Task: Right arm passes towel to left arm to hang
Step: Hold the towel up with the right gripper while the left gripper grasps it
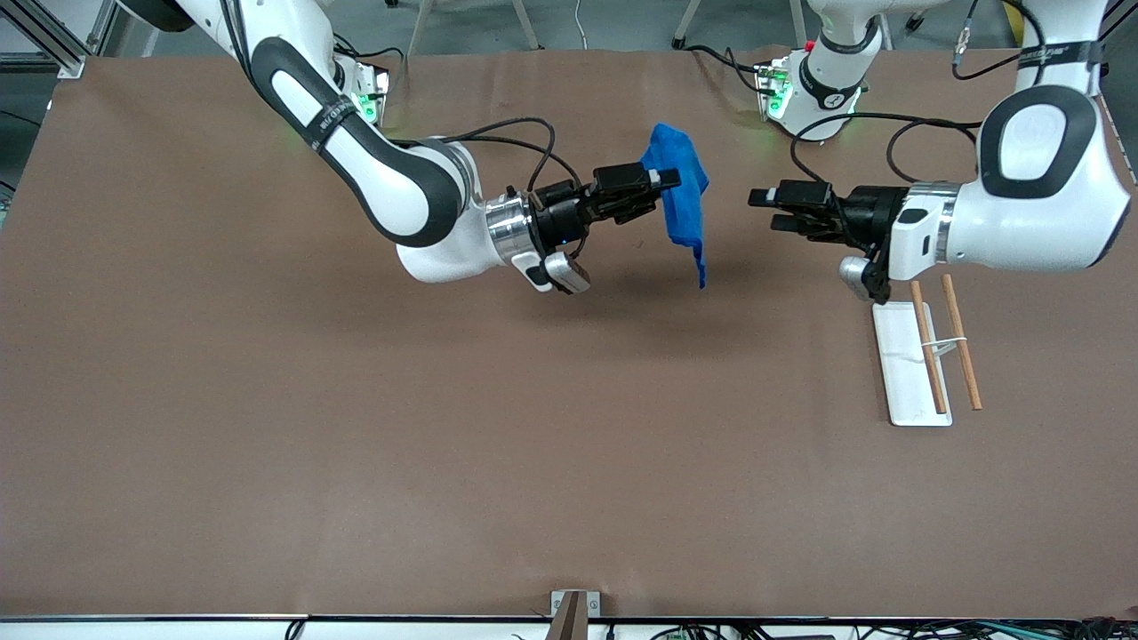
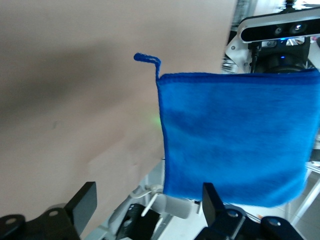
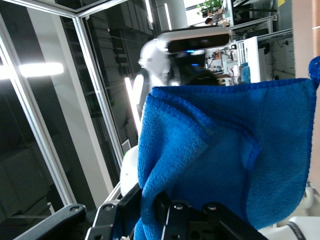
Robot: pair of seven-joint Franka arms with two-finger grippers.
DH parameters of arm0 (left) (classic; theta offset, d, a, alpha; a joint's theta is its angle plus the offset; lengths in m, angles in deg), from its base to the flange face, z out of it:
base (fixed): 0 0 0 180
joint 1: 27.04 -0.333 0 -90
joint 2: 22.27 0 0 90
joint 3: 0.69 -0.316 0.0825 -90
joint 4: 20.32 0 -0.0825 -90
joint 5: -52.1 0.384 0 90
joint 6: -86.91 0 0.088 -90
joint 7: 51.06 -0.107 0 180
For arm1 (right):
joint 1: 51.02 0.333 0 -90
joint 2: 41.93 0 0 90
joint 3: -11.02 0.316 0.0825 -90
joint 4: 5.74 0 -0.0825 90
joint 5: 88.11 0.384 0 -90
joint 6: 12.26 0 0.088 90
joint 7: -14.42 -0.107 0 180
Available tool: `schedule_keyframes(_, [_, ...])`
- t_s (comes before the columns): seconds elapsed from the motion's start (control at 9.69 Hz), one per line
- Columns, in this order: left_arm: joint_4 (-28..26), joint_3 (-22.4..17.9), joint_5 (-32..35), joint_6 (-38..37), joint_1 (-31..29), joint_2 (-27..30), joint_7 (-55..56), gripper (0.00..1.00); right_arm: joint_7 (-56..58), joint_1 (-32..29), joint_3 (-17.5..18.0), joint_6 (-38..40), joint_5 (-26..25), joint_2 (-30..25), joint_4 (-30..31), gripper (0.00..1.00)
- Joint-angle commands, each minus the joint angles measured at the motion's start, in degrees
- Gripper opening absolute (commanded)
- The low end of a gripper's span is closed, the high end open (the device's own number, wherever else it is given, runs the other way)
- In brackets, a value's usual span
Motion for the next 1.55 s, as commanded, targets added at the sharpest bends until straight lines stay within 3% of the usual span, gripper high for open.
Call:
schedule_keyframes(0.0, [-3.46,0.21,-4.71,1.46,-0.02,-3.97,-6.91,0.93,1.56,-0.39,0.87,-0.17,2.06,-0.02,-0.32,0.0])
schedule_keyframes(0.62, [-12.32,0.65,-24.75,-1.0,-0.28,-3.64,-22.2,0.9,1.64,-0.22,0.96,-0.52,2.32,-0.02,-0.84,0.01])
schedule_keyframes(0.93, [-17.07,3.46,-36.0,-0.04,-0.19,-2.24,-26.87,0.87,1.64,0.13,0.96,-1.67,2.59,-0.02,-0.84,0.01])
schedule_keyframes(1.03, [-18.04,3.55,-38.11,0.05,-0.19,-1.36,-27.31,0.74,1.64,0.22,0.96,-2.28,2.59,-0.02,-0.84,0.01])
schedule_keyframes(1.24, [-18.22,3.55,-39.45,0.14,-0.54,-1.18,-28.02,0.23,1.64,0.4,1.14,-2.64,2.68,-0.02,-0.84,0.01])
schedule_keyframes(1.44, [-18.22,3.46,-39.1,0.14,-1.15,-1.09,-28.11,0.07,1.64,0.4,1.14,-2.72,2.68,-0.02,-0.84,0.01])
